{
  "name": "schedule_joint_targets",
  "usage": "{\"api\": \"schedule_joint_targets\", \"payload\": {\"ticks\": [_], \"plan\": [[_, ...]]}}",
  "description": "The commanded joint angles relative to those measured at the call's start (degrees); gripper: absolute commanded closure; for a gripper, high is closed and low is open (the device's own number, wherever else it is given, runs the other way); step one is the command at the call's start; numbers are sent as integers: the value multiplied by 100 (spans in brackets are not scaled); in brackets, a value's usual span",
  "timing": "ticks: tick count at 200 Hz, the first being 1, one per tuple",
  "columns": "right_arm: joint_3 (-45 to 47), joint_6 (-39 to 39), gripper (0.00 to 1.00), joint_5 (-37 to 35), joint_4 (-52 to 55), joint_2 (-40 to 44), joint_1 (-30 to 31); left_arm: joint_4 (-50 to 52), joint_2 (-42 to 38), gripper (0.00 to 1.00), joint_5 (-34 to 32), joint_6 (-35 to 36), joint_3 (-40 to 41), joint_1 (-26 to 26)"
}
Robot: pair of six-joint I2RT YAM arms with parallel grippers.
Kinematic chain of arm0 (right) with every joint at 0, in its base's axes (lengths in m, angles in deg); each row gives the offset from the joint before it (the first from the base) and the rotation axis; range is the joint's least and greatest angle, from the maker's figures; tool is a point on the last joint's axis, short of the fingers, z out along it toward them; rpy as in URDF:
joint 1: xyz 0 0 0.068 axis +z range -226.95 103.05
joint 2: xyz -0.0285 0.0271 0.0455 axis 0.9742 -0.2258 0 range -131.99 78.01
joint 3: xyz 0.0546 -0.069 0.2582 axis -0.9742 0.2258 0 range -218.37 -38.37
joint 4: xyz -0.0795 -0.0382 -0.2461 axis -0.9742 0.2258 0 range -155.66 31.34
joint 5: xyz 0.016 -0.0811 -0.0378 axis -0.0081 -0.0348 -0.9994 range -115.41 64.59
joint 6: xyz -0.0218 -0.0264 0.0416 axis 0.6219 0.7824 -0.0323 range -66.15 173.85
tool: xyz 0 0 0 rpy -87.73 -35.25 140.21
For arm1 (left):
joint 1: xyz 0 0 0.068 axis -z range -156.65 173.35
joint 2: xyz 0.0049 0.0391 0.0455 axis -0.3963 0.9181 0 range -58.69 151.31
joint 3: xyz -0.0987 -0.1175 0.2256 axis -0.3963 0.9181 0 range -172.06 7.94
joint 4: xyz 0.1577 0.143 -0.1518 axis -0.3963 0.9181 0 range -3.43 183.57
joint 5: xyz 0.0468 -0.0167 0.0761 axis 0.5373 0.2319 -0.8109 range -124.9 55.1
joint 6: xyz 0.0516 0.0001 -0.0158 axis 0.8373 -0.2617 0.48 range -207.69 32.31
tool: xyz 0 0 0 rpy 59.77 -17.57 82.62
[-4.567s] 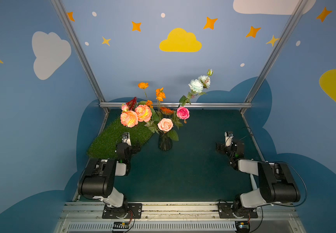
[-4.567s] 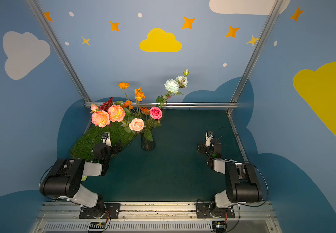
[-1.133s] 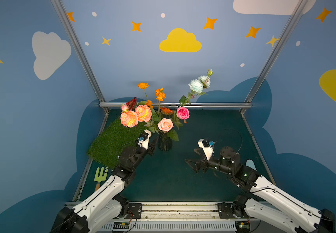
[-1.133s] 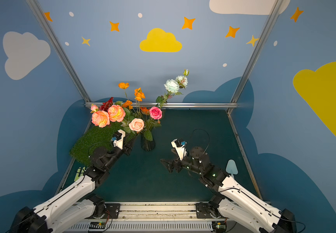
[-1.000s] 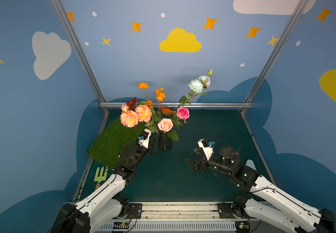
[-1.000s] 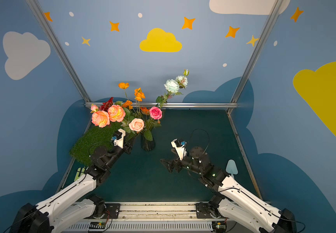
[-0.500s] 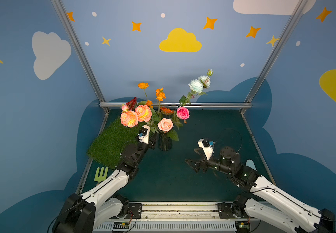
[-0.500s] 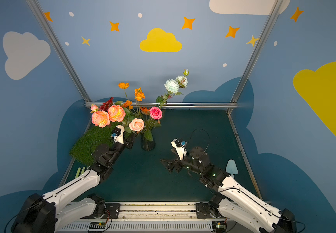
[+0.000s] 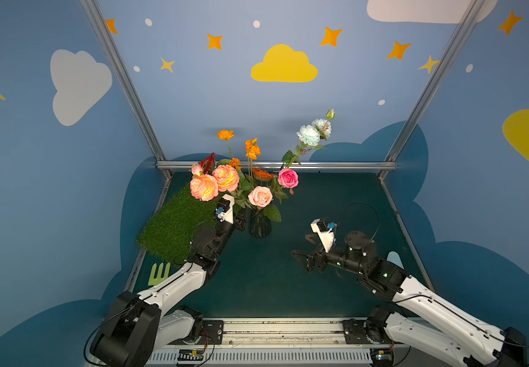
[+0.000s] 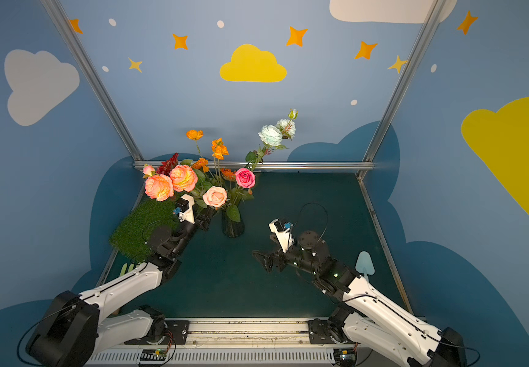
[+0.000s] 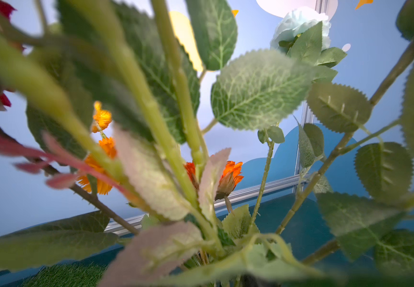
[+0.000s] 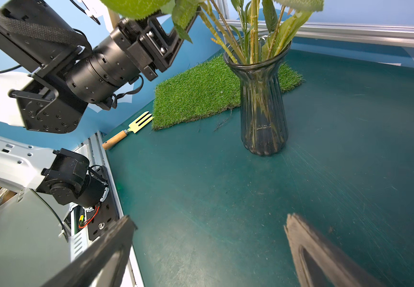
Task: Pick out pink flowers from the vase
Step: Pick up the flower from the vase.
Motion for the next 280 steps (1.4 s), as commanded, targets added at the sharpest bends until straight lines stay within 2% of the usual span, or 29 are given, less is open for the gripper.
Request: {"api": "schedule_joint_targets", "payload": {"ticks": [1, 93, 118, 175, 202, 280], "plan": [[-100, 31, 3, -17, -92, -67, 46, -450, 68, 55, 304, -237, -118, -79], [-295, 12, 3, 58, -100, -203, 38, -791, 276, 58, 691, -705, -191, -299], [-318, 21, 3, 71, -80, -201, 46, -832, 418, 66, 934, -799, -311, -409], [-241, 21, 3, -76, -33, -61, 50, -999, 599, 76, 1131, -974, -449, -440], [-171, 12, 3, -40, -234, -94, 51, -753, 399, 85, 1176, -941, -426, -433], [-161, -85, 3, -14, -331, -99, 77, 282, -259, 92, 1385, -589, -650, -406]]}}
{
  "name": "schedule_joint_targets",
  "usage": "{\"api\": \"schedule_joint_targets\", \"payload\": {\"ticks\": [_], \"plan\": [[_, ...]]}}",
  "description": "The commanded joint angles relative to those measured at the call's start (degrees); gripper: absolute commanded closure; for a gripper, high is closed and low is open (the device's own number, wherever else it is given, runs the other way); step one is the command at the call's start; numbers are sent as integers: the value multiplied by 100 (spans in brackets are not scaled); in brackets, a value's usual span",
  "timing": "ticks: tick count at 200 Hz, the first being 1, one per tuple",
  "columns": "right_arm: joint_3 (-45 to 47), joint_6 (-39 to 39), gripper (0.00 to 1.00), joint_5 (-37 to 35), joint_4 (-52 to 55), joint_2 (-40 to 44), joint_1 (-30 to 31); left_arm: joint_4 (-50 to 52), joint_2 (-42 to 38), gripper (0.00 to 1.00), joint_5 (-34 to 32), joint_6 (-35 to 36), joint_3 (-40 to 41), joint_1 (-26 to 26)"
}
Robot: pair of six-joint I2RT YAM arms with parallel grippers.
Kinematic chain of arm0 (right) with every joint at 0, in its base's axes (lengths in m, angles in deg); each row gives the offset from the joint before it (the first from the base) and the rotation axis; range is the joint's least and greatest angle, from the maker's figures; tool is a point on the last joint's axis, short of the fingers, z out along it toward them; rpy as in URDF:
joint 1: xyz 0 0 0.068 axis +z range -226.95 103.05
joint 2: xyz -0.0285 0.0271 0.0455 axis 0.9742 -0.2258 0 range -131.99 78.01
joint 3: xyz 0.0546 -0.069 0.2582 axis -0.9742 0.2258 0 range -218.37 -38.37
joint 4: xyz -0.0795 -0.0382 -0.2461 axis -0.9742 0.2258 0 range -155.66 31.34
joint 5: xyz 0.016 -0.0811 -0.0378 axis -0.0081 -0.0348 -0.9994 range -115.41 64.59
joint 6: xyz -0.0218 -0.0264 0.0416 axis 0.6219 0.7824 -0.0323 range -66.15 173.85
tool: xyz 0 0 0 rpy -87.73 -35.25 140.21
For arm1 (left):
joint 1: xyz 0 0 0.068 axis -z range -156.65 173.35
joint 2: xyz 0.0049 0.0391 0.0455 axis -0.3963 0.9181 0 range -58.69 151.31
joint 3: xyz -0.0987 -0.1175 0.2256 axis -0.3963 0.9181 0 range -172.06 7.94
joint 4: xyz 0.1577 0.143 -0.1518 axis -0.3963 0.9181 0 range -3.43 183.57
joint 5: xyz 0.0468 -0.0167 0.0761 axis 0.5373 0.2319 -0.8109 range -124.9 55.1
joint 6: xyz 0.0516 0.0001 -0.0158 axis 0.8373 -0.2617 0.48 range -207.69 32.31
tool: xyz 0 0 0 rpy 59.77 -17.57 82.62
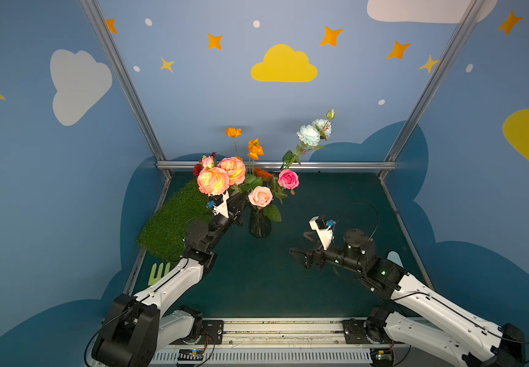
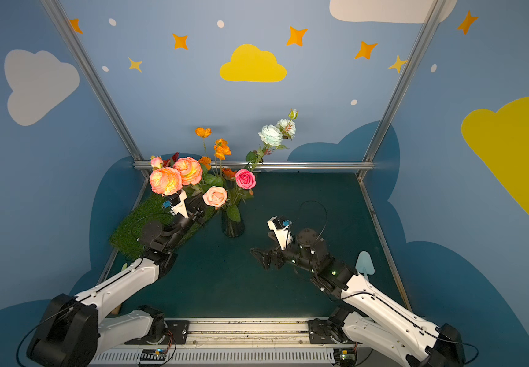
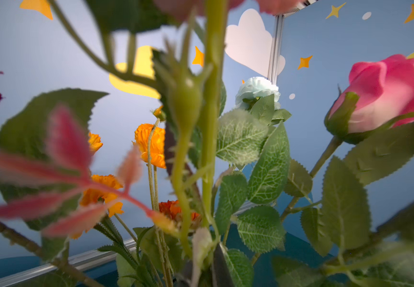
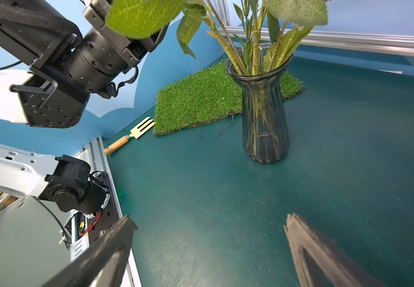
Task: Pick out pink flowers from the vase
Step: Pick up the flower from the vase.
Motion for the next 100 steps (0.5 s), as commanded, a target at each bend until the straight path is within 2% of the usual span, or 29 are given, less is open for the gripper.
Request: {"api": "schedule_joint_targets", "payload": {"ticks": [1, 100], "plan": [[-39, -52, 3, 0, -154, 49, 44, 294, -143, 92, 69, 214, -217, 13], [-40, -43, 3, -76, -138, 34, 80, 999, -546, 95, -43, 303, -711, 13]]}}
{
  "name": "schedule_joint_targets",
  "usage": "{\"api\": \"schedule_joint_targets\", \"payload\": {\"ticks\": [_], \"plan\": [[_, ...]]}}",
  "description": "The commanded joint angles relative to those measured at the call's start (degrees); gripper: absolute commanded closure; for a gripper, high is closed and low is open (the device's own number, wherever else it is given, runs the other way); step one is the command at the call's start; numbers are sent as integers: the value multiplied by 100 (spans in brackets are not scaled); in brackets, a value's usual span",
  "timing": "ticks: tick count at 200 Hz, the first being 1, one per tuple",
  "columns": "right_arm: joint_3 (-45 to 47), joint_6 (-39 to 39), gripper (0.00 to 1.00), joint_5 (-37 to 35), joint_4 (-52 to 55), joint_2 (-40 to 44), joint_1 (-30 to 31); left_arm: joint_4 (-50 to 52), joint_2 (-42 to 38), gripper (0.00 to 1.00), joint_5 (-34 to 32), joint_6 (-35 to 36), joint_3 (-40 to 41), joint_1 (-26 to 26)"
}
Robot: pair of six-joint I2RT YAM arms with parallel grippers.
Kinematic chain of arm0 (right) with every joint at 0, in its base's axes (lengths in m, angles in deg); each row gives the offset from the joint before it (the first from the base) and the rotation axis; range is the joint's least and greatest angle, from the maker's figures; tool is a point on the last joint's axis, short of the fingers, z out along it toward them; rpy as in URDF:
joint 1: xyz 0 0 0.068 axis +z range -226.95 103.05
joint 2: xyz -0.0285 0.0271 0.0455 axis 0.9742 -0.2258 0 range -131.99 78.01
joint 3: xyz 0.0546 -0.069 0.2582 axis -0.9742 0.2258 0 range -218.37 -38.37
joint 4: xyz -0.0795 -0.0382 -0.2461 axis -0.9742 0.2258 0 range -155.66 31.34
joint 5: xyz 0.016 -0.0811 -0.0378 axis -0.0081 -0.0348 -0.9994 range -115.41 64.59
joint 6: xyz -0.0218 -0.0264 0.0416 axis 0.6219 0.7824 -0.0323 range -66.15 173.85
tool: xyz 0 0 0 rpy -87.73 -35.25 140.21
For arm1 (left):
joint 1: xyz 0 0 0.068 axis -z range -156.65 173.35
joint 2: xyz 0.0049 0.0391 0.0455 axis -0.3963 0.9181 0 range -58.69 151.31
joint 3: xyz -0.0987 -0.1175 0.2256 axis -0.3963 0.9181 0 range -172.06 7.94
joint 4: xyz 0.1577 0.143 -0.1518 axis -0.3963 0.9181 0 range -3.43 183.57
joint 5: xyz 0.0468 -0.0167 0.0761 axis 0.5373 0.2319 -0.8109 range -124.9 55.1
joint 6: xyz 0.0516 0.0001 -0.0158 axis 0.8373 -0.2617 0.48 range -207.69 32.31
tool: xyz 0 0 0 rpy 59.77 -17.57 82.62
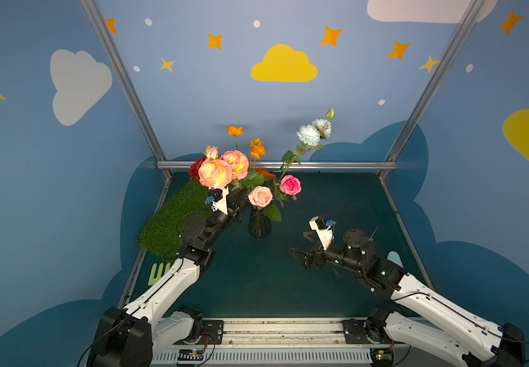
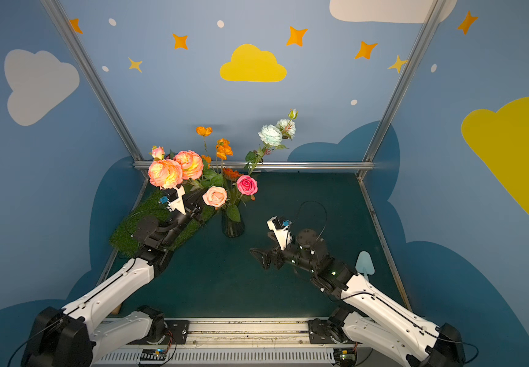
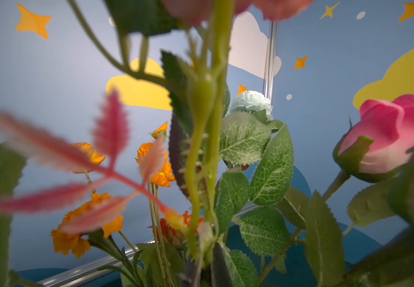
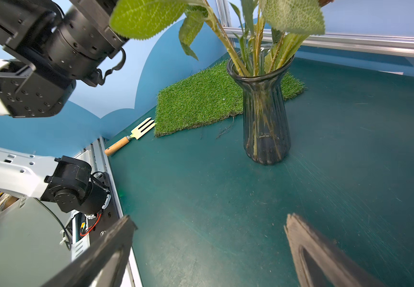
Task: Pick out pink flowers from the vase
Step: Pick up the flower from the vase.
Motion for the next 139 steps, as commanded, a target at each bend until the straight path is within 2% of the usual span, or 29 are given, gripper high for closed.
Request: {"api": "schedule_joint_targets", "payload": {"ticks": [1, 74, 139], "plan": [[-40, -28, 3, -50, -134, 28, 46, 102, -152, 95, -58, 121, -225, -2], [-44, -25, 3, -97, -60, 132, 66, -43, 105, 98, -65, 52, -329, 3], [-42, -34, 3, -111, -102, 135, 75, 1102, -75, 98, -204, 226, -1085, 39]]}}
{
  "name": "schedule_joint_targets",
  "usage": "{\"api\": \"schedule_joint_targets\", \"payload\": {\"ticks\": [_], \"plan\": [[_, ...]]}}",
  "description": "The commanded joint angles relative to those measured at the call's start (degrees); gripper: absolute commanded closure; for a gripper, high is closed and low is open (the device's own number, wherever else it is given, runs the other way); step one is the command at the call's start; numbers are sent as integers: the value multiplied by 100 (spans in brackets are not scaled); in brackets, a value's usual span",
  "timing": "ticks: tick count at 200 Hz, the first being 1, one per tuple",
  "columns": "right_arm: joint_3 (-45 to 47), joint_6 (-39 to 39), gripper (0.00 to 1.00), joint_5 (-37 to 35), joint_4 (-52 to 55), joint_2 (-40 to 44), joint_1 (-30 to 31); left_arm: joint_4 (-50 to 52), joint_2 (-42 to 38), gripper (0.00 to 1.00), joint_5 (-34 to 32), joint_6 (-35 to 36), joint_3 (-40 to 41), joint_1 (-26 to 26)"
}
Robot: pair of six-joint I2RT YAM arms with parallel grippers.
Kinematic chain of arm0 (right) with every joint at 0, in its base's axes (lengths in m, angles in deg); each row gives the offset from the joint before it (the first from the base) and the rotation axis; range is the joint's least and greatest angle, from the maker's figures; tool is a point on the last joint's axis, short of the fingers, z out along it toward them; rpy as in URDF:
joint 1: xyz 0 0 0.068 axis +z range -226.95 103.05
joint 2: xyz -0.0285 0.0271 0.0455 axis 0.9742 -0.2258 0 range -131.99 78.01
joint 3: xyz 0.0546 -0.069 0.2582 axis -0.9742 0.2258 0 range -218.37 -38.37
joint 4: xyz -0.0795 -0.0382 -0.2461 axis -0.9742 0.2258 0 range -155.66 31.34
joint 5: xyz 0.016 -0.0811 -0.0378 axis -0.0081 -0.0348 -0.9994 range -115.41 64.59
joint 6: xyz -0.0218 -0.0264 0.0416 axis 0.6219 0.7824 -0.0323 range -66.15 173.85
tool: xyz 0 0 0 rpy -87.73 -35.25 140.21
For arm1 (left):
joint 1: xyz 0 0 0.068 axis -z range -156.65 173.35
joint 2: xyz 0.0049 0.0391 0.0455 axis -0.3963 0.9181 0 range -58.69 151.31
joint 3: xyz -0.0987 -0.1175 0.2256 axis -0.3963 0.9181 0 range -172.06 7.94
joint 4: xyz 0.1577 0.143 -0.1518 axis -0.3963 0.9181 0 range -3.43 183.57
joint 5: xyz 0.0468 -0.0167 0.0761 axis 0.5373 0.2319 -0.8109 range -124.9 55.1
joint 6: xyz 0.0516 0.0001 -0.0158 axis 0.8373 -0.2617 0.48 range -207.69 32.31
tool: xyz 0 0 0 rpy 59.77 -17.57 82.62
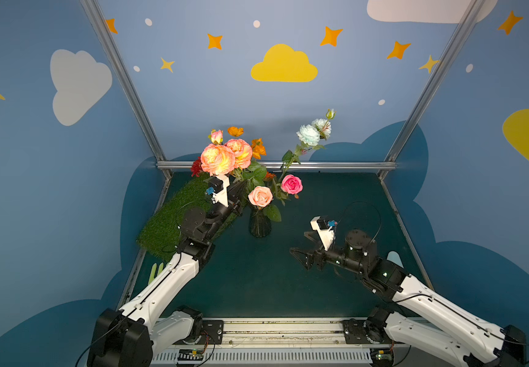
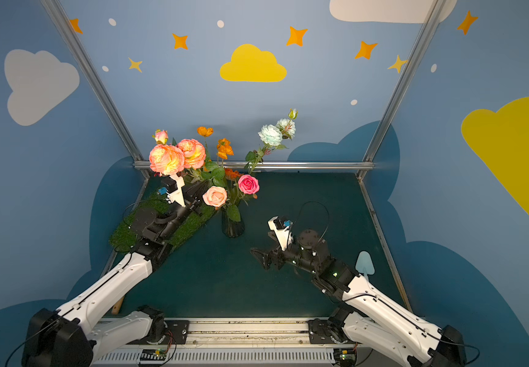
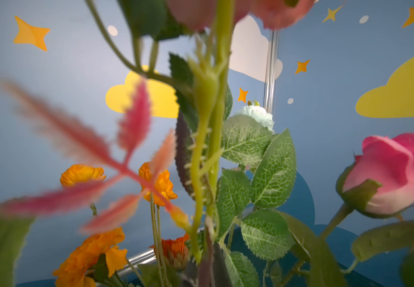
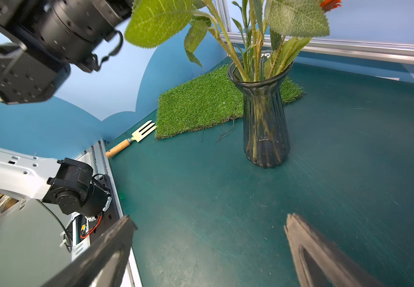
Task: Pick out pink flowers from the vase
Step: Pick up the flower from the vase.
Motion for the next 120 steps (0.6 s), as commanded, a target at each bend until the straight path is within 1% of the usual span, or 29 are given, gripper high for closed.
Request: {"api": "schedule_joint_targets", "payload": {"ticks": [1, 30, 58, 120], "plan": [[-41, -36, 3, -46, -104, 29, 38, 422, -144, 98, -158, 176, -337, 17], [-42, -34, 3, -59, -97, 51, 47, 973, -68, 98, -223, 255, -605, 23], [110, -24, 3, -90, -79, 80, 48, 833, -73, 98, -330, 301, -601, 47], [102, -43, 3, -90, -135, 39, 57, 1218, -113, 98, -303, 411, -1105, 56]]}}
